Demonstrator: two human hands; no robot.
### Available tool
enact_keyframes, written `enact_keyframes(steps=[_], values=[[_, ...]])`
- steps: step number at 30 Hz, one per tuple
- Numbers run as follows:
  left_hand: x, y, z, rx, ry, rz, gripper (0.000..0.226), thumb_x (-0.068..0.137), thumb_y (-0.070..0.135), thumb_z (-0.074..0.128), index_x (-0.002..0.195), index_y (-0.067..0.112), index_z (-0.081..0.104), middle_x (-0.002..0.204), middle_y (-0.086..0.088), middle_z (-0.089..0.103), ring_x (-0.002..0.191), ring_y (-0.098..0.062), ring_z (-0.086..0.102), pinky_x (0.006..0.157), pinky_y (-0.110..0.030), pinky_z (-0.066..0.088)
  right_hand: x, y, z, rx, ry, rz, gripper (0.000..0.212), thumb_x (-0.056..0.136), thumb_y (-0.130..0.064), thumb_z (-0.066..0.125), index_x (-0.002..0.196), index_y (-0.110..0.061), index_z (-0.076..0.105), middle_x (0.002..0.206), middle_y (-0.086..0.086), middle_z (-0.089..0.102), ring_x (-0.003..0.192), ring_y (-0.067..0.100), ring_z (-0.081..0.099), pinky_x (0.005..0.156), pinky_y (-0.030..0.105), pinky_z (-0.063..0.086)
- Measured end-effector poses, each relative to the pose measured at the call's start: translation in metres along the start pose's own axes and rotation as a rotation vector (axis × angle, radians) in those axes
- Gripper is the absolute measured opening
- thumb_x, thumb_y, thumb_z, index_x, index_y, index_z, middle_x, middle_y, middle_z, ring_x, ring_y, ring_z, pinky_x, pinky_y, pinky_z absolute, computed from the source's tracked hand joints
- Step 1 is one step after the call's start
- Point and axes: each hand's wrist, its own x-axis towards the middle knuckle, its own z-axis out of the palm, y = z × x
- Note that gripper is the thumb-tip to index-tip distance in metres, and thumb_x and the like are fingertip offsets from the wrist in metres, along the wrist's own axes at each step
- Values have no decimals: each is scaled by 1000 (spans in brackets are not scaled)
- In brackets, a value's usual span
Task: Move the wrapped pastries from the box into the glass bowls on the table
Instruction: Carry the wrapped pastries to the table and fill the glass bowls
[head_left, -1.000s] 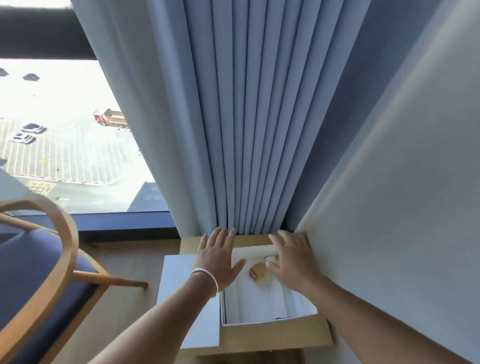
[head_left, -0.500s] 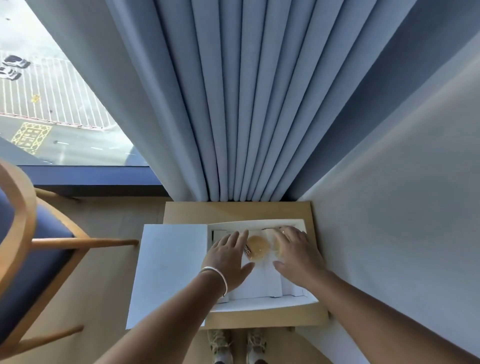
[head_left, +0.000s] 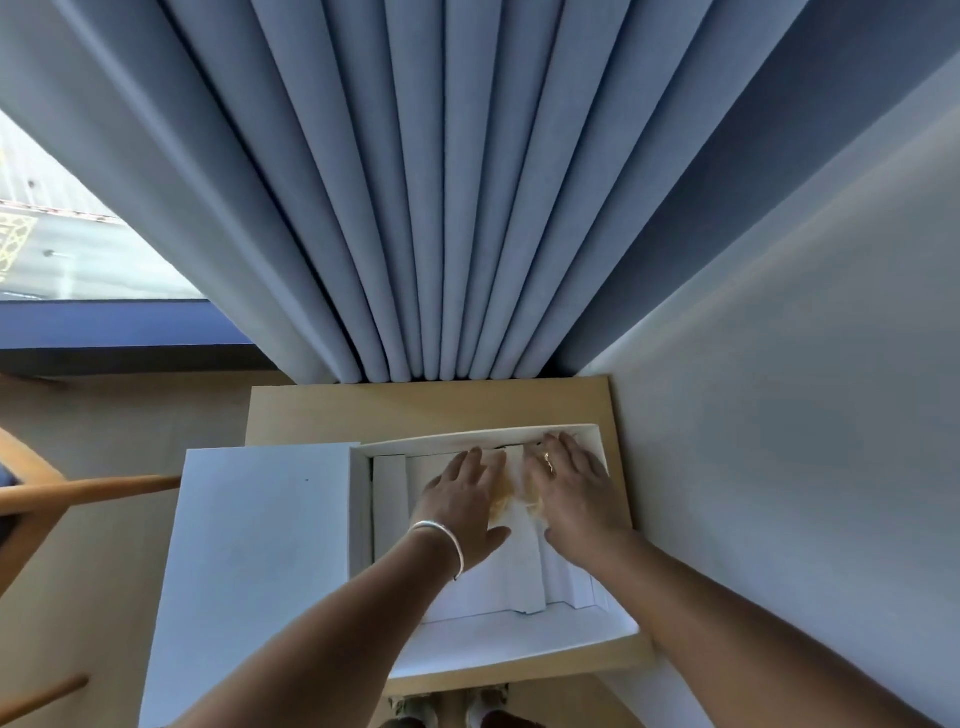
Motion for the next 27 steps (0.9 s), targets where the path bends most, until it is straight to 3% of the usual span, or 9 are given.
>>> enact_keyframes(steps=[5, 12, 19, 23, 27], values=[[15, 2, 13, 19, -83, 2, 85, 87, 44, 60, 148, 34, 2, 158, -10, 7, 145, -27, 7, 107, -41, 34, 6, 0, 5, -8, 23, 11, 77, 85, -12, 65, 150, -17, 22, 156, 13, 17, 145, 33, 15, 119, 40, 19], [7, 5, 2, -51, -17, -16, 53, 92, 13, 50, 140, 27, 34, 140, -4, 42, 126, -24, 41, 92, -38, 47, -1, -7, -9, 4, 48, 56, 63, 85, -1, 61, 142, -12, 35, 147, 12, 30, 131, 31, 35, 104, 35, 40], [-43, 2, -44, -95, 54, 19, 65, 83, -5, 51, 138, 27, 34, 142, 5, 42, 125, -19, 44, 92, -32, 47, -39, -17, -39, 97, 71, 82, 65, 81, -23, 72, 135, -20, 37, 144, 4, 26, 124, 24, 38, 80, 28, 48], [-81, 2, -79, -105, 158, -7, 71, 83, -7, 47, 141, 29, 28, 149, 7, 33, 132, -17, 37, 92, -33, 49, -62, -26, -74, 124, 158, 40, 63, 79, -32, 70, 133, -24, 39, 149, -2, 29, 126, 23, 36, 94, 30, 43], [-118, -8, -140, -87, 311, -57, 73, 83, -6, 48, 143, 29, 24, 150, 5, 30, 134, -19, 33, 95, -34, 47, -74, -46, -140, 143, 272, -29, 66, 75, -39, 69, 133, -33, 39, 133, -11, 40, 118, 18, 41, 95, 28, 41]])
